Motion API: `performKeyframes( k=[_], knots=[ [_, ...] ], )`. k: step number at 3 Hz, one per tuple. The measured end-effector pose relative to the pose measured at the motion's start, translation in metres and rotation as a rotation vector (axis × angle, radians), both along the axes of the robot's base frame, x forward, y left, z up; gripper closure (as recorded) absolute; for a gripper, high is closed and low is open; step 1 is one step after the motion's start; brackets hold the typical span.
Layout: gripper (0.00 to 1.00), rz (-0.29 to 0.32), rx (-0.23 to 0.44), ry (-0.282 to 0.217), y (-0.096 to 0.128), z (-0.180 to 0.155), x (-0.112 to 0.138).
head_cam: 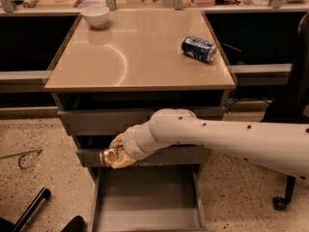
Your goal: Pick orange can from bottom drawer and place on counter
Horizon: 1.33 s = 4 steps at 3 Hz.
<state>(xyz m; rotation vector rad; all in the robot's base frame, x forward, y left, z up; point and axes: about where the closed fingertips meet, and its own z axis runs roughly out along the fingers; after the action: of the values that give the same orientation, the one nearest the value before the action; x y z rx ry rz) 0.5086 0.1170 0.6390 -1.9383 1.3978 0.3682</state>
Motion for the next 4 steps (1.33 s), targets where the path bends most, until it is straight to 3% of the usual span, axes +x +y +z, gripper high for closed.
performKeyframes(
  k=[1,2,3,4],
  knots=[
    [1.0,-0.021,-0.045,-0.105,0.013,0.083,-0.001],
    [1.0,-0.028,-0.062,-0.185,0.015,0.125,-0.007],
    [1.0,-0.028,-0.062,-0.185,0.015,0.125,-0.007],
    [1.0,-0.027,-0.041,-0.233,0.012,0.15,0.005]
  ],
)
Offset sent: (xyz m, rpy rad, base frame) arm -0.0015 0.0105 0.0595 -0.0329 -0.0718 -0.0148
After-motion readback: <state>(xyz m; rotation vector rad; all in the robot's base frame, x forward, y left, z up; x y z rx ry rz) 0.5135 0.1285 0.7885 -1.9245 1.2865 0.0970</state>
